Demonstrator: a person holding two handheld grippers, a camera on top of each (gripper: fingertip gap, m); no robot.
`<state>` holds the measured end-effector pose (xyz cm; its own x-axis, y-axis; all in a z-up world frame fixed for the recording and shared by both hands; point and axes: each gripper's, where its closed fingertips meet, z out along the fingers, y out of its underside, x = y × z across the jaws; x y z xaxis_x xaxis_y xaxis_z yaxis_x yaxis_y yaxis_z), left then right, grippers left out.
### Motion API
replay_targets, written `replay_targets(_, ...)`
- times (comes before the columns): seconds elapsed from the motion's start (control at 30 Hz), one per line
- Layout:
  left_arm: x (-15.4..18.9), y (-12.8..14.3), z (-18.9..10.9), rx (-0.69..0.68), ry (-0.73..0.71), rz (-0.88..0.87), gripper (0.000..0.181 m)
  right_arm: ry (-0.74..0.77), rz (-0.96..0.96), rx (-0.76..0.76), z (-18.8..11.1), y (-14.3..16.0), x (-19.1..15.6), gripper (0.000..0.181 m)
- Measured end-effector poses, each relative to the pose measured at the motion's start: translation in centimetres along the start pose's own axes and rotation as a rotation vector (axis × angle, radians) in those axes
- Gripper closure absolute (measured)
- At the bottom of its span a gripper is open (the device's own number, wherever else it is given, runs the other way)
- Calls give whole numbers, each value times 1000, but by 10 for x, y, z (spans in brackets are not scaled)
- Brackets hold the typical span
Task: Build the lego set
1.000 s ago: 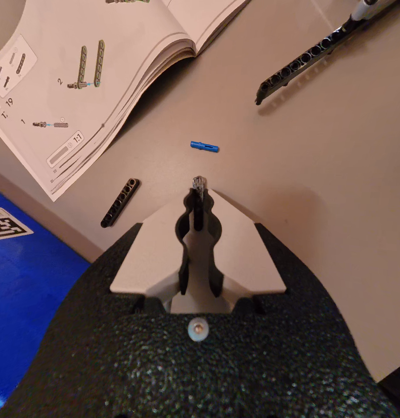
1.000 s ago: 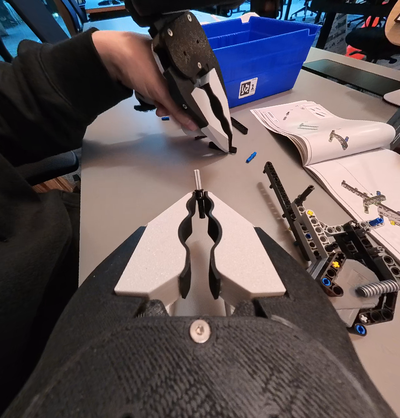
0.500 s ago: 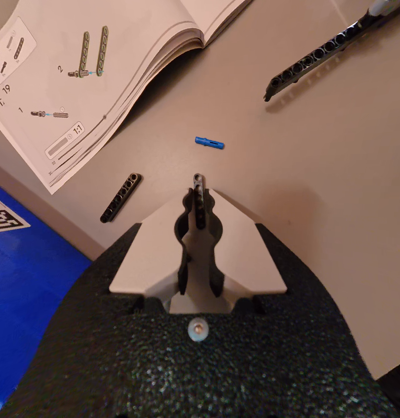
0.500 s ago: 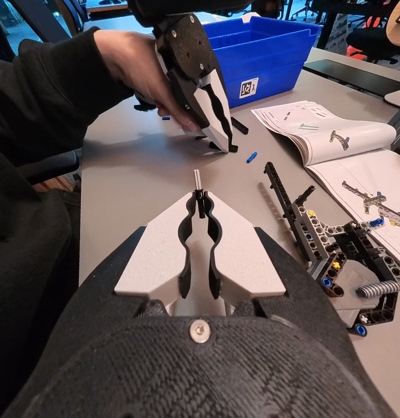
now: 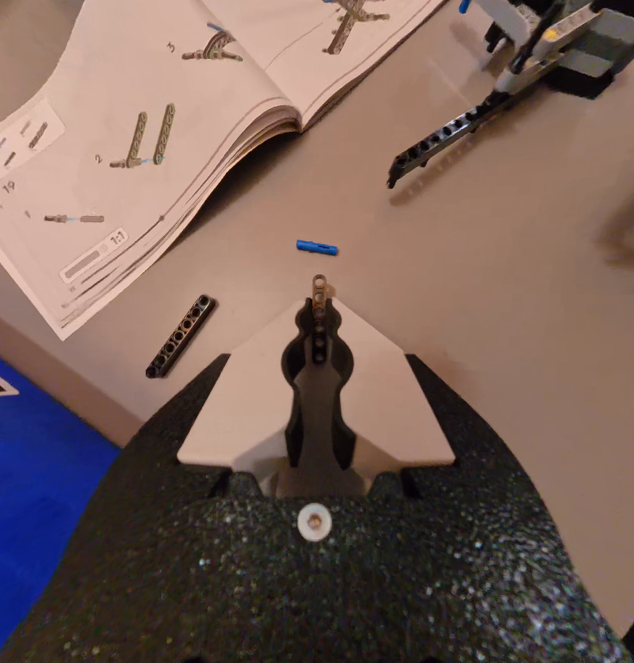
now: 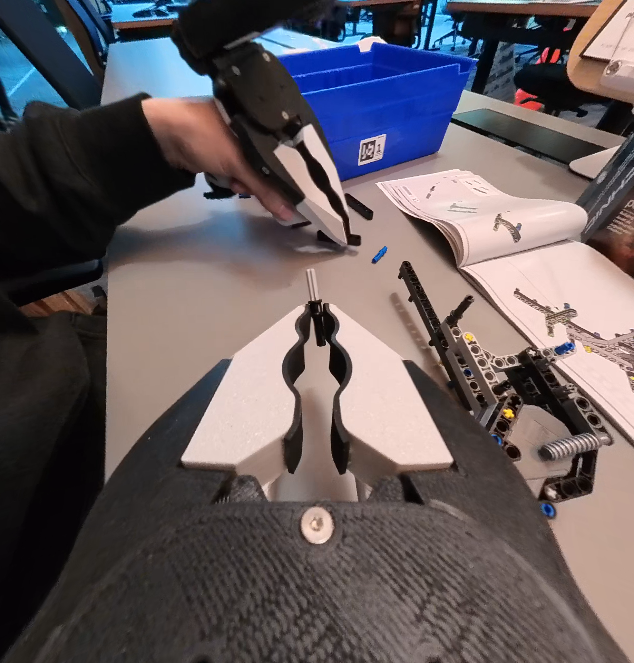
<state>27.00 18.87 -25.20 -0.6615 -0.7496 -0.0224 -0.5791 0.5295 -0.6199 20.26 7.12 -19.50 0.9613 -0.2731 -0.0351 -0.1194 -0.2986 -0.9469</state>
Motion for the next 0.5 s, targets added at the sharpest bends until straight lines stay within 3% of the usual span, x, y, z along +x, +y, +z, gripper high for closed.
replay_targets(0.23, 33, -40, -22, 299, 132, 179, 176, 104, -108, 2, 11, -5, 13, 177)
replay_targets(0.37, 55, -63, -53, 523, 265, 219, 176, 117, -100, 81, 22, -20, 16, 177)
replay_targets(0.43, 68, -70, -70, 573, 327, 251, 176, 111, -91, 128, 27, -29, 16, 177)
replay_targets(0.5, 72, -72, -76, 540, 315, 309, 176, 109, -102, 151, 32, -34, 14, 177)
